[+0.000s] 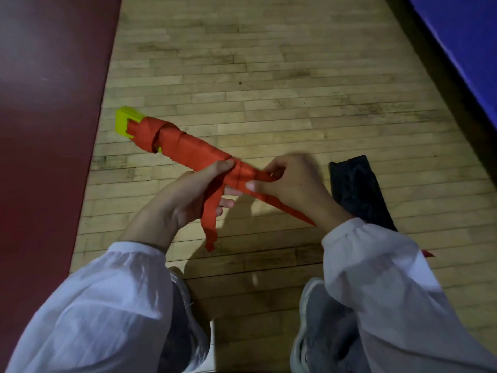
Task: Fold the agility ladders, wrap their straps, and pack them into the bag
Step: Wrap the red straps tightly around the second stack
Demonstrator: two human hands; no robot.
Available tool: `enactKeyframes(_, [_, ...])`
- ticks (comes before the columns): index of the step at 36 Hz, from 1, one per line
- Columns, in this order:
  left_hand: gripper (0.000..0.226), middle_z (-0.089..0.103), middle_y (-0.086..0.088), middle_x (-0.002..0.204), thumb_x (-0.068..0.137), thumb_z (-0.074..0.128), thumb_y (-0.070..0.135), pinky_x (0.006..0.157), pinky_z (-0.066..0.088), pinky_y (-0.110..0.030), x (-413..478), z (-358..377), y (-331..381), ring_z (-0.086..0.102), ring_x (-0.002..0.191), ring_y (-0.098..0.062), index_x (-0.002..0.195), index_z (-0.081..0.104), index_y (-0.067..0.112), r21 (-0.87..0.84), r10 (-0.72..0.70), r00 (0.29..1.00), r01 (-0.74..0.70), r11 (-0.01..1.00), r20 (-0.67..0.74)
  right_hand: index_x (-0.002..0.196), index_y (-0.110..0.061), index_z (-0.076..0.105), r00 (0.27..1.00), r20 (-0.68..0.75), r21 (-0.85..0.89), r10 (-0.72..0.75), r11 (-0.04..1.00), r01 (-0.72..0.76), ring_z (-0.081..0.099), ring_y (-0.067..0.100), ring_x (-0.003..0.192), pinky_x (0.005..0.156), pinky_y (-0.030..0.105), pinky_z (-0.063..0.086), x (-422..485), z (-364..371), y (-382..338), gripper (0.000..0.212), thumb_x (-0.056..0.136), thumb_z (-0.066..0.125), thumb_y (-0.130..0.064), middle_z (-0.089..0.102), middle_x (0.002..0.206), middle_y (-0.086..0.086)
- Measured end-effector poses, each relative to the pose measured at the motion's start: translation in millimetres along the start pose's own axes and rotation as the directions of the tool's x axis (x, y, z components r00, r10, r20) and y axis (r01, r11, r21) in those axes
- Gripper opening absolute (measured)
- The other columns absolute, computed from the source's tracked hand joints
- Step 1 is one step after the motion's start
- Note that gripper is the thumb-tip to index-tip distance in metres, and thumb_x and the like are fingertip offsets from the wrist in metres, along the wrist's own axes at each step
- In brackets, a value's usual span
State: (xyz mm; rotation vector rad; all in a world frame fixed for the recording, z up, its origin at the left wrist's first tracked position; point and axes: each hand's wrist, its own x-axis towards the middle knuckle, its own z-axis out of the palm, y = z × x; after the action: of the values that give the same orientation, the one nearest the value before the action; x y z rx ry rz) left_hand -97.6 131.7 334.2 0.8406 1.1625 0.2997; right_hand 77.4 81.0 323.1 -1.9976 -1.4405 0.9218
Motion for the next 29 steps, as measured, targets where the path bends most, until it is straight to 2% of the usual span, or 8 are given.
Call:
enactKeyframes(7, [0.033,0.071,-0.007,0.072,0.088,0.062,0.041,0.044,0.042,-0.02,-0.4,0.7,0.1,0.056,0.048,-0.013,0.096,0.064,0.009,-0.03,0.021,0.997,-0.023,0.999,-0.078,0.089,-0.022,0.064,0.982,-0.087,-0.131,-0.165,0.98,0.153,0.049,0.003,0.074,0.057,0.017,0.032,-6.1,9.9,-5.5,0.032,0.07,0.082,-0.04,0.047,0.076,-0.017])
enactKeyframes(13, [0.025,0.068,-0.005,0.059,0.087,0.063,0.034,0.038,0.037,-0.017,-0.4,5.7,-0.6,0.048,0.041,-0.01,0.09,0.061,0.009,-0.03,0.104,0.968,-0.114,0.993,-0.23,0.092,-0.024,0.064,0.978,-0.05,-0.139,-0.203,0.971,0.194,0.048,0.002,0.076,0.059,0.017,0.035,-5.6,6.4,-6.2,0.032,0.072,0.08,-0.042,0.049,0.082,-0.016])
enactKeyframes(17, [0.026,0.072,-0.011,0.07,0.085,0.065,0.033,0.038,0.036,-0.017,-2.4,5.7,0.5,0.044,0.042,-0.01,0.089,0.061,0.008,0.001,0.15,0.953,-0.155,0.988,-0.262,0.098,-0.026,0.063,0.989,0.108,0.056,-0.1,0.994,0.095,0.059,0.003,0.083,0.066,0.019,0.046,-5.1,-0.9,-7.2,0.034,0.079,0.069,-0.054,0.062,0.09,-0.013])
enactKeyframes(20, [0.024,0.074,-0.015,0.079,0.085,0.063,0.032,0.04,0.036,-0.019,-5.9,4.8,3.8,0.042,0.042,-0.01,0.091,0.06,0.009,0.017,0.155,0.961,-0.156,0.988,-0.229,0.101,-0.025,0.063,0.973,0.22,0.131,-0.063,0.991,0.034,0.061,0.004,0.085,0.07,0.021,0.044,-3.7,-9.1,-8.0,0.035,0.087,0.057,-0.057,0.064,0.092,-0.011])
enactKeyframes(24, [0.021,0.074,-0.017,0.08,0.087,0.06,0.031,0.041,0.036,-0.019,-8.1,5.5,5.4,0.041,0.04,-0.011,0.089,0.058,0.01,0.028,0.178,0.969,-0.176,0.984,-0.168,0.092,-0.029,0.065,0.929,0.369,0.206,0.005,0.975,-0.088,0.064,-0.005,0.065,0.055,0.012,0.046,-4.7,-20.9,-6.5,0.03,0.09,0.05,-0.055,0.06,0.082,-0.021])
enactKeyframes(25, [0.021,0.074,-0.016,0.078,0.088,0.06,0.031,0.04,0.036,-0.019,-8.6,5.2,5.4,0.042,0.04,-0.011,0.088,0.058,0.01,0.028,0.183,0.971,-0.181,0.983,-0.153,0.094,-0.026,0.066,0.909,0.417,0.239,0.02,0.962,-0.131,0.066,-0.002,0.066,0.055,0.013,0.049,-5.6,-22.4,-6.3,0.035,0.09,0.049,-0.056,0.065,0.083,-0.018])
enactKeyframes(27, [0.022,0.073,-0.012,0.073,0.088,0.059,0.031,0.04,0.038,-0.019,-9.6,5.2,5.6,0.045,0.042,-0.012,0.088,0.06,0.009,0.034,0.19,0.975,-0.187,0.982,-0.115,0.103,-0.013,0.068,0.87,0.493,0.28,0.018,0.943,-0.179,0.071,0.012,0.077,0.066,0.021,0.057,-7.1,-22.8,-6.2,0.052,0.086,0.049,-0.058,0.074,0.089,0.0])
enactKeyframes(29, [0.024,0.072,-0.007,0.071,0.088,0.059,0.032,0.042,0.04,-0.019,-10.6,4.8,5.9,0.048,0.044,-0.013,0.09,0.062,0.009,0.047,0.191,0.979,-0.188,0.981,-0.073,0.108,-0.007,0.067,0.848,0.53,0.3,0.007,0.934,-0.195,0.071,0.018,0.079,0.071,0.026,0.057,-7.9,-21.9,-5.9,0.063,0.08,0.05,-0.061,0.075,0.093,0.009])
